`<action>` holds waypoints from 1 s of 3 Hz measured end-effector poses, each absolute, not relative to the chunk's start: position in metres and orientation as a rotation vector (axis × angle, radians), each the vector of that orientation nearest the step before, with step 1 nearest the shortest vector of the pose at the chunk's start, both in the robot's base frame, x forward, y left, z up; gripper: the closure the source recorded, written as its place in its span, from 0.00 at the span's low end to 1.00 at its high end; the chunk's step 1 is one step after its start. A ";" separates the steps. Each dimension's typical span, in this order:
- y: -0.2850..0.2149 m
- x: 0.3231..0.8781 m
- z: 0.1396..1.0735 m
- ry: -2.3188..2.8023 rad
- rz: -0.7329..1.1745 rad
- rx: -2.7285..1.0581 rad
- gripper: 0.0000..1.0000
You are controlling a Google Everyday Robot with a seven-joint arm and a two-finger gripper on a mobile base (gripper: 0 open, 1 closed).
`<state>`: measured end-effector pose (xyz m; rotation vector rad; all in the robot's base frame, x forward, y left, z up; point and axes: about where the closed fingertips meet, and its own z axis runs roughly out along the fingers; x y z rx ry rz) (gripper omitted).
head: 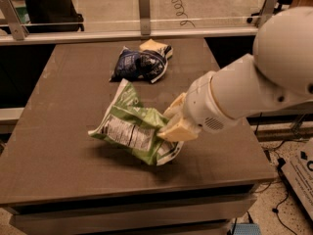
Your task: Move green jalapeno chip bag near blue chip bag
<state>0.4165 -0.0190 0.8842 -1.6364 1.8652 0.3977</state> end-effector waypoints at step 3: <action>-0.081 0.447 0.921 1.899 0.210 -1.627 1.00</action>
Offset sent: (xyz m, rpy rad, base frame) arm 0.0220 -0.0450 0.0247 -0.0562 -0.0494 -0.0501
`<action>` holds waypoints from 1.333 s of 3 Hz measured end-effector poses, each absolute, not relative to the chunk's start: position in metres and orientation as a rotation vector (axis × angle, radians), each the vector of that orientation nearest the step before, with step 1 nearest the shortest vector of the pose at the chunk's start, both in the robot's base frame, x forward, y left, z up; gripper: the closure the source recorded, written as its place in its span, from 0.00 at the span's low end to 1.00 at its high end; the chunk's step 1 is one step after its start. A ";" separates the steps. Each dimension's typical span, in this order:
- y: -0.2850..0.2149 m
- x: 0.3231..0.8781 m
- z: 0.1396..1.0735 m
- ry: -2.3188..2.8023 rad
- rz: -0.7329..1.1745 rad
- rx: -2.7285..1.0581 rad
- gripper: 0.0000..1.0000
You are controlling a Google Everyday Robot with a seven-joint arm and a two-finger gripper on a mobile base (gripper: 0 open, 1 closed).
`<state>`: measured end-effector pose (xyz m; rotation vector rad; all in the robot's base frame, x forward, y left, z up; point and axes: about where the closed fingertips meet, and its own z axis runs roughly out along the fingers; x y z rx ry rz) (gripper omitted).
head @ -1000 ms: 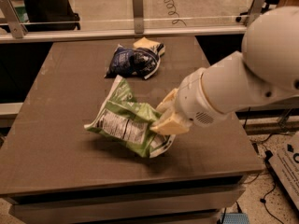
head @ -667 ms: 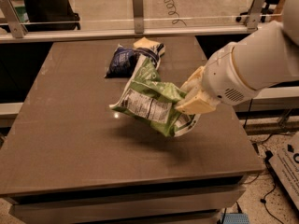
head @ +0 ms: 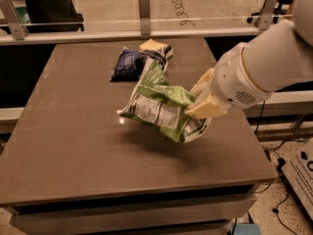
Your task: Move green jalapeno chip bag near blue chip bag
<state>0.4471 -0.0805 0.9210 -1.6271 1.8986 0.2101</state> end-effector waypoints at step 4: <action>-0.190 0.560 0.915 2.044 -0.001 -1.504 1.00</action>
Offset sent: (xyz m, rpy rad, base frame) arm 0.0862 -0.1177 -0.0016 -0.1067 -0.0449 -0.1763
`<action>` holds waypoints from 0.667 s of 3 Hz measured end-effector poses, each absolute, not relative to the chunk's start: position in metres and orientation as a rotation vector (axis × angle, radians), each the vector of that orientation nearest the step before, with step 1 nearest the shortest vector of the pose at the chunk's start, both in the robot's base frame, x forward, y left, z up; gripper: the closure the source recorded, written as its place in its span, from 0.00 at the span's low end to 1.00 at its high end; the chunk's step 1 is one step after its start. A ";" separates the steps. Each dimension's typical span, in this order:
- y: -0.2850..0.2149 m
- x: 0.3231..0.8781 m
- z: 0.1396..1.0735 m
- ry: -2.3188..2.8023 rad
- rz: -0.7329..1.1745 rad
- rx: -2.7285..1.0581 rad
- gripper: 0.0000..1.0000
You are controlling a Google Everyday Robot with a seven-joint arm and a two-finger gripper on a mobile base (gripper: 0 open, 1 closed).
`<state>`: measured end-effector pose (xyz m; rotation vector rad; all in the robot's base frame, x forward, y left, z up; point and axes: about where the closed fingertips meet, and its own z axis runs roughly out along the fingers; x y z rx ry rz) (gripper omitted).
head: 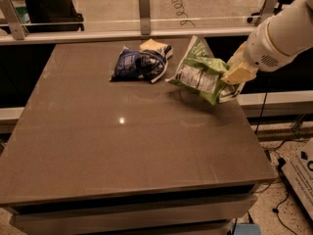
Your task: Move green jalapeno chip bag near blue chip bag
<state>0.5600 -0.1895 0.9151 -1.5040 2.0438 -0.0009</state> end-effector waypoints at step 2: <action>-0.200 0.624 0.885 2.117 -0.037 -1.512 1.00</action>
Offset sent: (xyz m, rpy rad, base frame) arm 0.1062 -0.0174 -0.0526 -0.0967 0.0756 -0.0510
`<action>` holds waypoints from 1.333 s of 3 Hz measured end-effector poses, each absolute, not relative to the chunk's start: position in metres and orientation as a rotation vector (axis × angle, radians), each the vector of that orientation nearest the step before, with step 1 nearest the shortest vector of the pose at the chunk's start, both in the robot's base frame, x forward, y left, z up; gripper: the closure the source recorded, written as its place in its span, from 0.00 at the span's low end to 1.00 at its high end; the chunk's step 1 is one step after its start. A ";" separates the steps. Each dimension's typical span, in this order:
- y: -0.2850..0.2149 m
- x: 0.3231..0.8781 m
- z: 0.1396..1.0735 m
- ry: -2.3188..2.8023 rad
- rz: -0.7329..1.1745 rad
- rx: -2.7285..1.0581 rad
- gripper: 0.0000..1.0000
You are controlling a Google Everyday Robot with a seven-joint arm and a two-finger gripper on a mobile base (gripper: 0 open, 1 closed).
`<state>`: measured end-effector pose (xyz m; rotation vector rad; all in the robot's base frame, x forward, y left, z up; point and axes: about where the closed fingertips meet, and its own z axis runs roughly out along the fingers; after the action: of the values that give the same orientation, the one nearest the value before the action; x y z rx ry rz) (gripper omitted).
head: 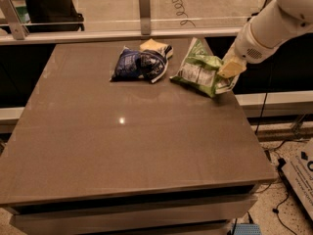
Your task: Move green jalapeno chip bag near blue chip bag
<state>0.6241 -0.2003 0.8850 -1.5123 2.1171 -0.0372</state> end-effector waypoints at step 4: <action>-0.145 0.674 0.856 2.070 0.095 -1.576 1.00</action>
Offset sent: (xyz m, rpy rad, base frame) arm 0.0577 0.0346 -0.0363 0.0164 0.0427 0.0374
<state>0.6742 -0.1445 0.8557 -1.5761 2.0700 0.0949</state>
